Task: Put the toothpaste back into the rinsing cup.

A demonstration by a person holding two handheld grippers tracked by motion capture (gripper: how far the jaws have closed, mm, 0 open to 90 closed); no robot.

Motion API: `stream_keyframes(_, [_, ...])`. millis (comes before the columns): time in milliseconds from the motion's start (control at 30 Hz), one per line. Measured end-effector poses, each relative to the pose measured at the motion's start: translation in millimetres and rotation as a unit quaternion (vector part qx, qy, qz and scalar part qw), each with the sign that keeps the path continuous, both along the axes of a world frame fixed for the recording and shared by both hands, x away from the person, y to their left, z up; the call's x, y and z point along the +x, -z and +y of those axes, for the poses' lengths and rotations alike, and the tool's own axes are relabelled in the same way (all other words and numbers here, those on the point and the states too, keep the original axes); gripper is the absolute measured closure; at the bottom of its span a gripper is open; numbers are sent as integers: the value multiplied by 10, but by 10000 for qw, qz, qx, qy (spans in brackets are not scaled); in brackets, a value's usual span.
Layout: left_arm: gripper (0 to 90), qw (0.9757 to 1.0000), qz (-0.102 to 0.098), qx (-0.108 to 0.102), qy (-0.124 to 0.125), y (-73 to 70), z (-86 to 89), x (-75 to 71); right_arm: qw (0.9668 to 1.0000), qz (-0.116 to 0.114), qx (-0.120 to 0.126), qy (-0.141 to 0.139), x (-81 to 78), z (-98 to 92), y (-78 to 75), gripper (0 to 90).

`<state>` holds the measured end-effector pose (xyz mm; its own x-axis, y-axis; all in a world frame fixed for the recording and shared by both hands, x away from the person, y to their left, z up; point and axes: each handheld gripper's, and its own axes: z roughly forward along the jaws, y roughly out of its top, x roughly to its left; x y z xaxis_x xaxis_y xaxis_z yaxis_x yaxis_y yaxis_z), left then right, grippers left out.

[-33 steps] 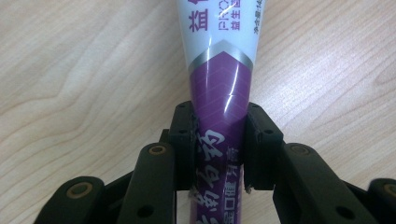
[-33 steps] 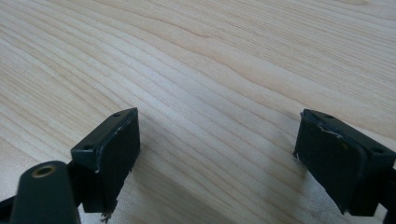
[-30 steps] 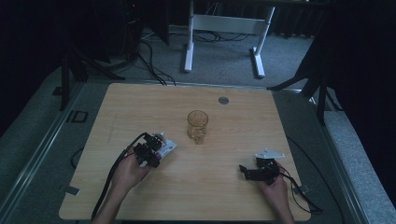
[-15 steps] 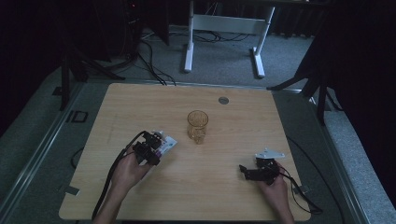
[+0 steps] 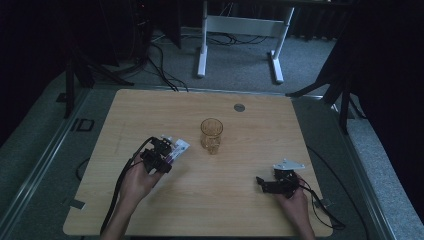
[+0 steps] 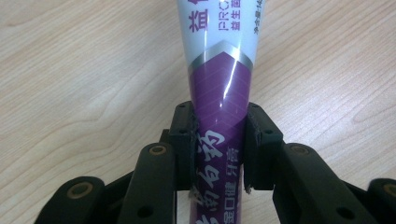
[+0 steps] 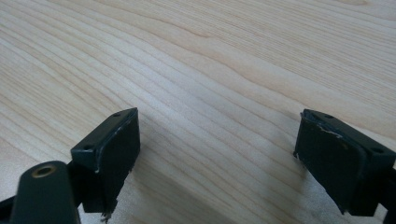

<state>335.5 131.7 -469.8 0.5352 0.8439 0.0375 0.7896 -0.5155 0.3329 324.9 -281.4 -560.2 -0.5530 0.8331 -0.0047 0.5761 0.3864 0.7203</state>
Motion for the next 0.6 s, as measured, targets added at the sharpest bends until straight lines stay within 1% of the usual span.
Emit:
stream_keyframes(200, [690,9999,-97,-51,-64,-29,32,1,10000,2,-2,-2,0,0,0,139])
stream_keyframes(333, [690,9997,-189,-107,-94,-52,33,-2,10000,0,-3,-5,0,-1,0,139])
stream_keyframes(600, [690,9992,-285,-231,-146,-83,15,5,10000,0,-3,-3,0,-1,0,139])
